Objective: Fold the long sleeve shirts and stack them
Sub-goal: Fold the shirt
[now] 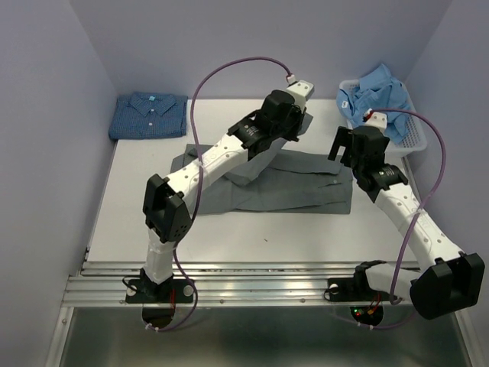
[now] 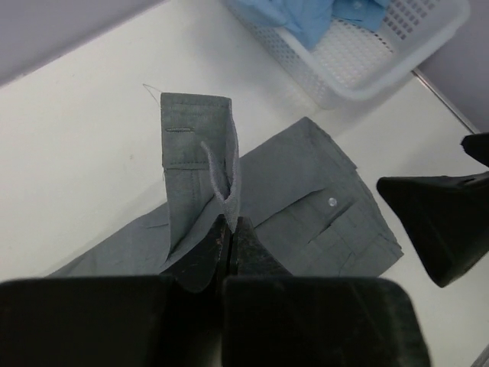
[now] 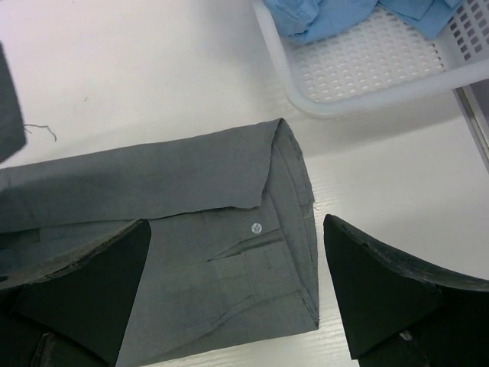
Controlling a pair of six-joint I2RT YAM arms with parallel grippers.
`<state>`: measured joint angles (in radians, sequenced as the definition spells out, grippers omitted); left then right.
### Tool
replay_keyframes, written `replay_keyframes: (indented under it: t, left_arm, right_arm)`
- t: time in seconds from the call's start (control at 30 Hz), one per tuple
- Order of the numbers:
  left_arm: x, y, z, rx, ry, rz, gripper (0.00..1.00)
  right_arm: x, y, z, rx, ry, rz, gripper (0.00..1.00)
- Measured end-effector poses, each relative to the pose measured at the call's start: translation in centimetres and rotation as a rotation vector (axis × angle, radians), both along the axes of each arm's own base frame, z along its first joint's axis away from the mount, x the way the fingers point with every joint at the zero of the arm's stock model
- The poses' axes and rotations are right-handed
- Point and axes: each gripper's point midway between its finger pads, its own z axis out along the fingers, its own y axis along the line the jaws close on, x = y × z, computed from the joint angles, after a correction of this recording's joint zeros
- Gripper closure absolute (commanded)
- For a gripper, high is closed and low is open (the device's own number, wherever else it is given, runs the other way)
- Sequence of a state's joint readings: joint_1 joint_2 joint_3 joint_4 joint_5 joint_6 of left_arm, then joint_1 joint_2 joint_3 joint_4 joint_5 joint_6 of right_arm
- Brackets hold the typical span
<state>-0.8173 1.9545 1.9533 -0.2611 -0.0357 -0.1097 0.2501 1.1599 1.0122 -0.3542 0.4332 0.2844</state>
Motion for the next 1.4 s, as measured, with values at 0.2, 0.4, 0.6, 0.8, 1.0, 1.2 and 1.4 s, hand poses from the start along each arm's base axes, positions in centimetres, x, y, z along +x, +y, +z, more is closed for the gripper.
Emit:
replay_keyframes:
  t: [0.2, 0.4, 0.6, 0.8, 1.0, 1.2, 1.4]
  left_arm:
    - [-1.6, -3.9, 0.3, -0.009, -0.031, -0.127, 1.0]
    - [-1.9, -6.1, -2.0, 0.003, -0.005, -0.197, 1.0]
    - [-1.7, -6.8, -4.9, 0.03, 0.039, -0.215, 1.0]
    - [-1.5, -6.8, -5.5, 0.028, 0.054, -0.19, 1.0]
    - [-0.8, -7.5, -6.9, 0.007, 0.077, -0.161, 1.0]
    - [-0.8, -9.1, -10.2, -0.009, 0.131, -0.15, 1.0]
    - [-2.0, -10.5, -11.5, -0.034, 0.163, -0.156, 0.49]
  right_arm:
    - [-0.5, -0.4, -0.1, -0.006, -0.009, -0.015, 0.0]
    - [-0.7, -0.6, 0.6, -0.002, -0.036, -0.021, 0.0]
    - [-0.7, -0.6, 0.8, 0.0, -0.044, -0.021, 0.0]
    - [-0.7, -0.6, 0.4, -0.002, -0.037, -0.02, 0.0]
    - [-0.8, -0.6, 0.2, -0.004, -0.031, -0.02, 0.0]
    - [-0.8, -0.6, 0.2, -0.002, -0.031, -0.019, 0.0]
    - [-0.9, -0.5, 0.3, 0.001, -0.036, -0.017, 0.0]
